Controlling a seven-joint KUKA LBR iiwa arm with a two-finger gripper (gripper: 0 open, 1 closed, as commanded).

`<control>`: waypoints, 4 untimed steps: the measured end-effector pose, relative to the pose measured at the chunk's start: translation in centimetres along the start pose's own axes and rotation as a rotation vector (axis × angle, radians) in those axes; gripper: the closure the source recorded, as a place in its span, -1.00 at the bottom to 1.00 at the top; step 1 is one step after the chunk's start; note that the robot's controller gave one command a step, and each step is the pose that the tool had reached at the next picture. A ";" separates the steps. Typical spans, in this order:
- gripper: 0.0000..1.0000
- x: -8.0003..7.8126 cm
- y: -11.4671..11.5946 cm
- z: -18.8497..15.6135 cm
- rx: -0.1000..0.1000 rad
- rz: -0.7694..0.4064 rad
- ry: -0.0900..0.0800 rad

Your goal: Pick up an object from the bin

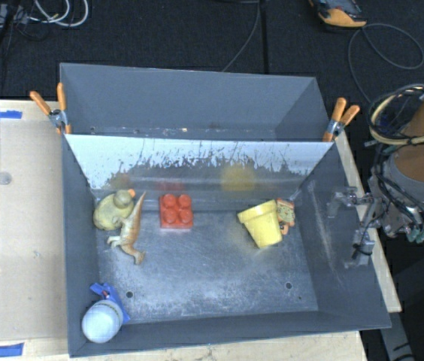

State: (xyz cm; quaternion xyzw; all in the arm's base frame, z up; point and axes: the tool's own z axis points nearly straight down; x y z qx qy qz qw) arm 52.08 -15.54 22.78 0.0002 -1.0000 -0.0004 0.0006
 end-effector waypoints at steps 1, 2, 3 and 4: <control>-1.00 -1.4 2.3 5.3 0.001 -0.027 -0.002; -1.00 0.5 5.9 11.1 -0.001 -0.022 0.002; -1.00 -1.2 5.9 12.2 -0.002 0.039 0.005; -1.00 -4.0 6.3 12.6 0.001 0.022 0.000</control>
Offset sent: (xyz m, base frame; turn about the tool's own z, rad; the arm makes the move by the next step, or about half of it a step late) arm -0.0068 0.0608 -0.1122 -0.0213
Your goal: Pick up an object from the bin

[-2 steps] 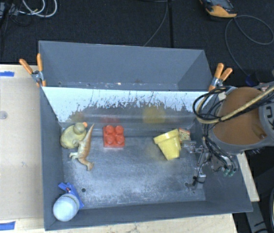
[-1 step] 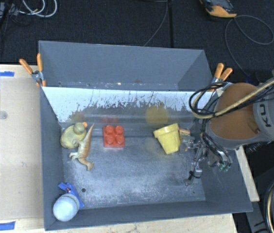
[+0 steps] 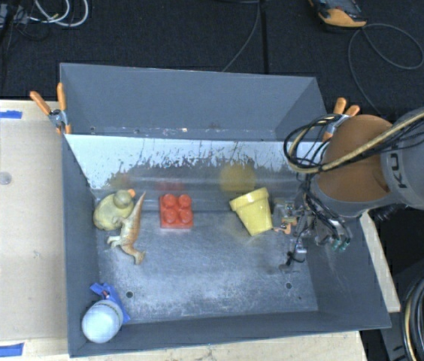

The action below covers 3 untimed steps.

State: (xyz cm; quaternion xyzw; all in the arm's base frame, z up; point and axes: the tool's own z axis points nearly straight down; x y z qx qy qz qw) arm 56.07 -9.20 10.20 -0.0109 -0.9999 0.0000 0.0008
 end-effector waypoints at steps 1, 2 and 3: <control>-1.00 -1.4 0.4 0.6 -0.002 -0.096 -0.002; -1.00 -1.7 1.1 1.8 -0.001 0.125 0.001; -1.00 -2.7 2.1 1.7 -0.002 0.301 0.002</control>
Offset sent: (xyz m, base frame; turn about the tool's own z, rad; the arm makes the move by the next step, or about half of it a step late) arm 0.0212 0.0239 -0.0320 0.3044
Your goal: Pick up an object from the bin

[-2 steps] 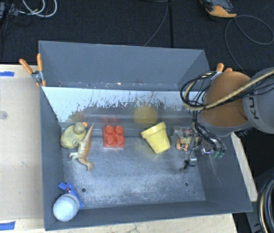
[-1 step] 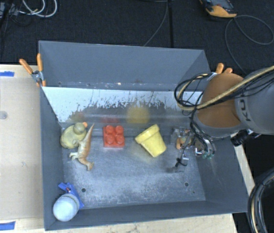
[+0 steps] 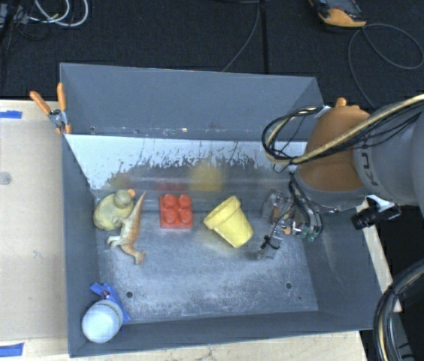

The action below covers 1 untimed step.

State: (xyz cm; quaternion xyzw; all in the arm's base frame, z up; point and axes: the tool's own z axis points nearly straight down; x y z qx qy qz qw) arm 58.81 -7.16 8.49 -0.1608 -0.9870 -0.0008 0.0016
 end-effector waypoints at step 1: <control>-1.00 1.1 1.5 -0.7 0.001 -0.094 0.000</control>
Offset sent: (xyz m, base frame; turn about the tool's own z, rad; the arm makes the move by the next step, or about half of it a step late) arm -0.0161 0.0712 -0.0062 -0.1277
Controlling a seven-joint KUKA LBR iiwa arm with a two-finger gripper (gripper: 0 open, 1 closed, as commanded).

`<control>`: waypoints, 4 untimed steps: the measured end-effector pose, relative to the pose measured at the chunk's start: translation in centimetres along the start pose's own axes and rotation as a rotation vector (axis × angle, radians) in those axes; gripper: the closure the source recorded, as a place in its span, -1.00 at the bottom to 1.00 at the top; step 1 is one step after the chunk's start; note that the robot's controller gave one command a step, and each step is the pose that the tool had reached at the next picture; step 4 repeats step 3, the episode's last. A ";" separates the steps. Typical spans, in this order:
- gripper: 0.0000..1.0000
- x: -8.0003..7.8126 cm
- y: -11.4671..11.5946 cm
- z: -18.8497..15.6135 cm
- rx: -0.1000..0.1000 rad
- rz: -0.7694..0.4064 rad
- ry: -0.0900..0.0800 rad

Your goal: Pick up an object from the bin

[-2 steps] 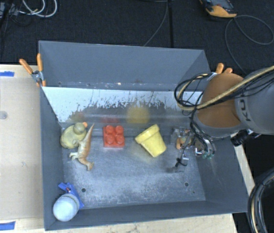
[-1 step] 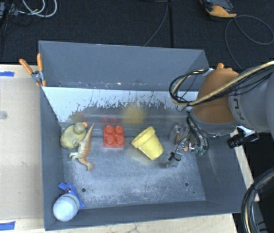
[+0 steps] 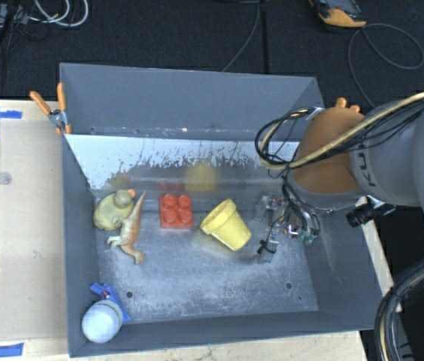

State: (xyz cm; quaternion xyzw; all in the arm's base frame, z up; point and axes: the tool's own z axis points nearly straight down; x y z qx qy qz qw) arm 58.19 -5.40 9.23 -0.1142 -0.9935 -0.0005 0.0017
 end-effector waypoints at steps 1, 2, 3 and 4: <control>-1.00 1.3 3.0 0.7 0.000 -0.021 -0.001; 1.00 1.8 5.4 2.3 0.001 -0.132 0.002; 1.00 1.8 5.4 2.3 0.001 -0.133 0.002; 1.00 1.8 5.4 2.3 0.001 -0.133 0.002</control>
Offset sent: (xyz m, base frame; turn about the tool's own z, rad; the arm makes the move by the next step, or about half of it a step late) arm -0.0049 0.0561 -0.0220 -0.1297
